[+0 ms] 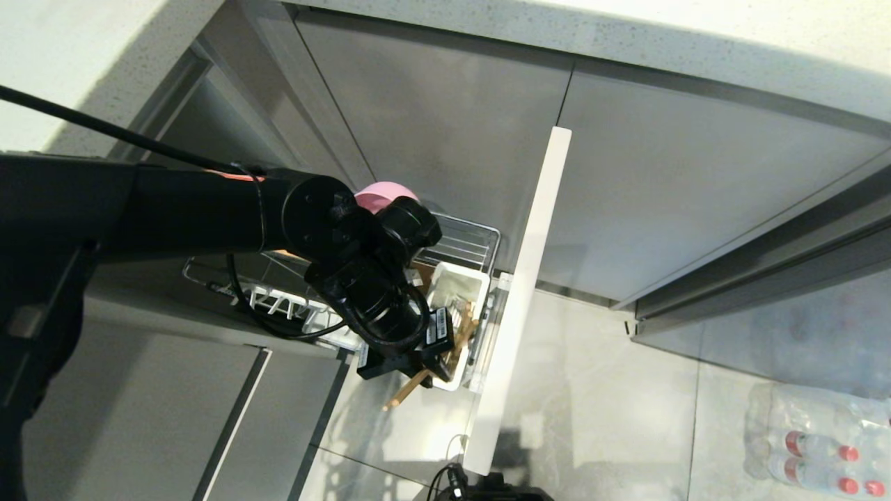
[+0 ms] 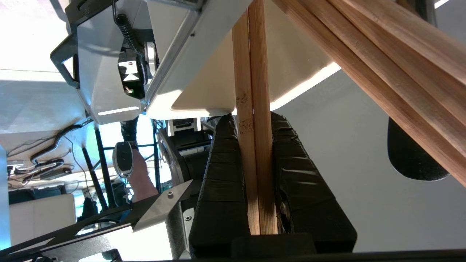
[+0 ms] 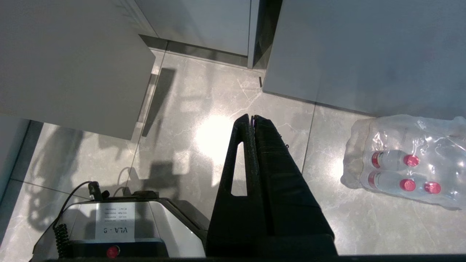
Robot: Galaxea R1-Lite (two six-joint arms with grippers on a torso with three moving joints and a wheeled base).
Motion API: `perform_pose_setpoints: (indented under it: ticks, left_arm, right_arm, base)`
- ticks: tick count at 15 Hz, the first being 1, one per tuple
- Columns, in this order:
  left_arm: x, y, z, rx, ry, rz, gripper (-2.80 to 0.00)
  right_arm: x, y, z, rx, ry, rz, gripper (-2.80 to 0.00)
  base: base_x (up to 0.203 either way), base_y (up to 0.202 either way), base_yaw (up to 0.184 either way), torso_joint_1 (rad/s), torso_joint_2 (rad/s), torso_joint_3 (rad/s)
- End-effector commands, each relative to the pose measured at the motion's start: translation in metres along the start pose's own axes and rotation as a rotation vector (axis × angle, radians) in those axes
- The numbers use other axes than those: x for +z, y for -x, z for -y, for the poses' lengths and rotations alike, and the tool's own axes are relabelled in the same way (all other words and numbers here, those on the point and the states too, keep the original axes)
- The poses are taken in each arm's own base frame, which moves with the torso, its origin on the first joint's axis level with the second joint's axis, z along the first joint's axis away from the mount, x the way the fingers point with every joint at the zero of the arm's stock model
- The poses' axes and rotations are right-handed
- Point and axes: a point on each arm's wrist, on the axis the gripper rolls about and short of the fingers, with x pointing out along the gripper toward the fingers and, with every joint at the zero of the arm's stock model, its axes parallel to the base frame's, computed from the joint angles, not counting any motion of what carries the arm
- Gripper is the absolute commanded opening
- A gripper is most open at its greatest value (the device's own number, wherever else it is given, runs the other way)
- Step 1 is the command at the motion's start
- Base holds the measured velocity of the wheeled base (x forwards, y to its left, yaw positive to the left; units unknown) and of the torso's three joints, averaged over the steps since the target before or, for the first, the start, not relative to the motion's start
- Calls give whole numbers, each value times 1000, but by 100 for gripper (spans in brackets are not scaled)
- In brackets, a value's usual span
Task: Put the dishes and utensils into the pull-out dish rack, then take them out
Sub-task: Pick up the chopsticks and place it in the cupboard
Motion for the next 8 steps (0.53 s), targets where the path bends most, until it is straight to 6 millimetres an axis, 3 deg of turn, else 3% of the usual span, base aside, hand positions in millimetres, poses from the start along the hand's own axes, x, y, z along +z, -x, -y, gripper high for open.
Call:
perform_pose_setpoints:
  ticks: [1, 2, 3, 8]
  left_arm:
    - [0, -1, 0, 4, 5, -5, -280]
    - [0, -1, 0, 4, 5, -5, -280]
    - [0, -1, 0, 3, 6, -4, 0]
    - [0, 3, 1, 10, 5, 14, 0]
  right_arm:
    - [0, 0, 0, 0, 0, -1, -280]
    - [0, 0, 0, -1, 0, 1, -280]
    - [0, 0, 0, 0, 0, 1, -280]
    - [0, 0, 0, 0, 0, 1, -280]
  base:
    - [0, 0, 0, 0, 0, 0]
    - [0, 0, 0, 0, 0, 0]
    - [0, 0, 0, 0, 0, 0]
    - [0, 0, 0, 0, 0, 0]
